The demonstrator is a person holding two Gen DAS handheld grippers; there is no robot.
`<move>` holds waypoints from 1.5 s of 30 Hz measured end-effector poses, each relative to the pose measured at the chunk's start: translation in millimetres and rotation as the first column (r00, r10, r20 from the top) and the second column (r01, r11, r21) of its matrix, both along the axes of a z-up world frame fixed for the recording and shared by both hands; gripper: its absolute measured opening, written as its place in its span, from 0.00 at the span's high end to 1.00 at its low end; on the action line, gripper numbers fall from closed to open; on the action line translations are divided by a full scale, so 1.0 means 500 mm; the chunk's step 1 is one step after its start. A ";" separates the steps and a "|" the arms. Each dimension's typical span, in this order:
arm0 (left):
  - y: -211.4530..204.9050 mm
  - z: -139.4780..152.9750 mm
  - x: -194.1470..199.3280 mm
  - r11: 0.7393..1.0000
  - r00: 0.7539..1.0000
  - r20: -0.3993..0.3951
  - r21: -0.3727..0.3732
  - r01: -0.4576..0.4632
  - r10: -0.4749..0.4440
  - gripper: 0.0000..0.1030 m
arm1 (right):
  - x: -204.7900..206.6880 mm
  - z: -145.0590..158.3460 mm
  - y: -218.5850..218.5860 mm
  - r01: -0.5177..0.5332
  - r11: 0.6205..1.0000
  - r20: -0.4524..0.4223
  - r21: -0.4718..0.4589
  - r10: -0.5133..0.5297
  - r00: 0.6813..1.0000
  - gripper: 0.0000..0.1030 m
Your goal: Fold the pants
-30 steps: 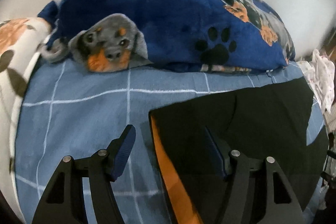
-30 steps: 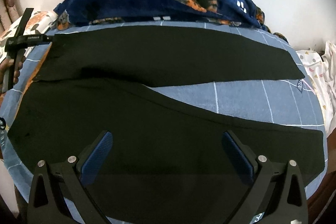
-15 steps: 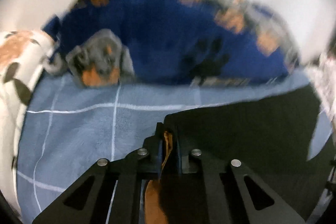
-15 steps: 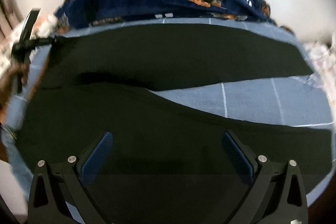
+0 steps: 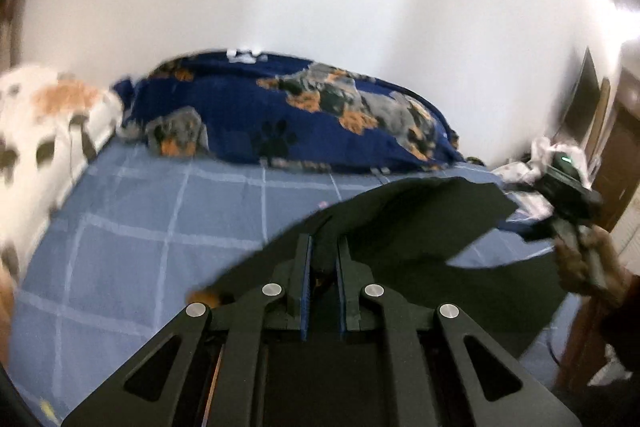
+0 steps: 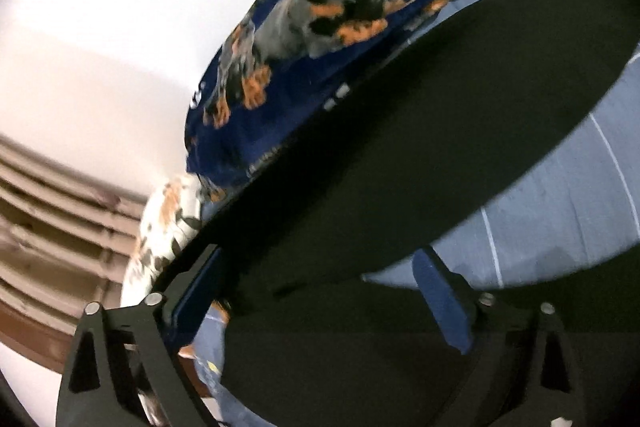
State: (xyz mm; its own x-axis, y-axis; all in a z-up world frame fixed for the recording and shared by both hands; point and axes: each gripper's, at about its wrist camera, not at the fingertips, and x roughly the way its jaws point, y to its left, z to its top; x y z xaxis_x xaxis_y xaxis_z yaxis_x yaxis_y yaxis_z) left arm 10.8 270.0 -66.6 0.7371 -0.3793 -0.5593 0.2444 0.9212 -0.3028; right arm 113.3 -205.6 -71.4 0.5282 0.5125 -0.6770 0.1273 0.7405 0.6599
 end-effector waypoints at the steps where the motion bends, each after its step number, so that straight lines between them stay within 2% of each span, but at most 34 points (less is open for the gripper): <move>1: -0.003 -0.004 -0.015 1.000 1.000 -0.013 -0.013 -0.003 0.003 0.90 | 0.014 -0.003 -0.004 0.005 1.000 -0.004 0.020 -0.005 1.000 0.12; 5: -0.013 -0.021 -0.060 0.999 0.999 -0.052 -0.050 -0.014 0.011 0.89 | 0.078 -0.031 -0.038 0.060 0.994 -0.060 0.095 -0.054 0.997 0.14; 8: -0.016 -0.027 -0.070 0.997 0.997 -0.078 -0.064 -0.030 0.025 0.89 | 0.116 -0.070 -0.060 0.085 0.986 -0.126 0.141 -0.067 0.990 0.24; 9: -0.016 -0.029 -0.072 0.997 0.996 -0.083 -0.066 -0.034 0.029 0.89 | 0.127 -0.081 -0.064 0.089 0.985 -0.148 0.146 -0.067 0.987 0.33; 10: -0.017 -0.030 -0.072 0.997 0.995 -0.092 -0.066 -0.040 0.034 0.89 | 0.142 -0.096 -0.064 0.084 0.986 -0.174 0.144 -0.059 0.983 0.52; 11: -0.017 -0.031 -0.072 0.997 0.994 -0.100 -0.066 -0.043 0.037 0.89 | 0.147 -0.105 -0.067 0.084 0.987 -0.190 0.140 -0.057 0.980 0.65; 12: -0.018 -0.031 -0.072 0.997 0.993 -0.109 -0.060 -0.046 0.040 0.89 | 0.150 -0.112 -0.068 0.083 0.987 -0.202 0.140 -0.054 0.978 0.89; 14: -0.018 -0.031 -0.071 0.998 0.992 -0.118 -0.033 -0.054 0.050 0.89 | 0.140 -0.114 -0.069 0.076 0.987 -0.192 0.143 -0.047 0.980 0.91; 17: -0.004 -0.032 -0.077 0.997 0.989 -0.133 -0.022 -0.070 0.066 0.88 | 0.096 -0.082 -0.065 0.052 0.990 -0.114 0.129 -0.037 0.993 0.93; 20: 0.015 -0.037 -0.089 0.996 0.984 -0.155 -0.009 -0.093 0.090 0.88 | 0.027 -0.054 -0.057 0.026 0.993 -0.069 0.112 -0.019 0.997 0.93; 23: 0.028 -0.046 -0.104 0.994 0.979 -0.174 0.021 -0.104 0.106 0.88 | -0.049 -0.046 -0.046 0.008 0.995 -0.060 0.103 -0.002 0.998 0.94; 28: 0.044 -0.070 -0.133 0.992 0.970 -0.210 0.051 -0.115 0.123 0.88 | -0.162 -0.072 -0.041 0.009 0.992 -0.090 0.125 0.002 0.996 0.95; 33: 0.055 -0.089 -0.159 0.989 0.961 -0.235 0.057 -0.134 0.143 0.87 | -0.248 -0.122 -0.035 0.018 0.992 -0.158 0.121 0.001 0.987 0.95; 45: 0.058 -0.134 -0.205 0.986 0.940 -0.299 0.083 -0.144 0.163 0.86 | -0.332 -0.197 -0.013 0.020 0.990 -0.272 0.137 0.019 0.962 0.95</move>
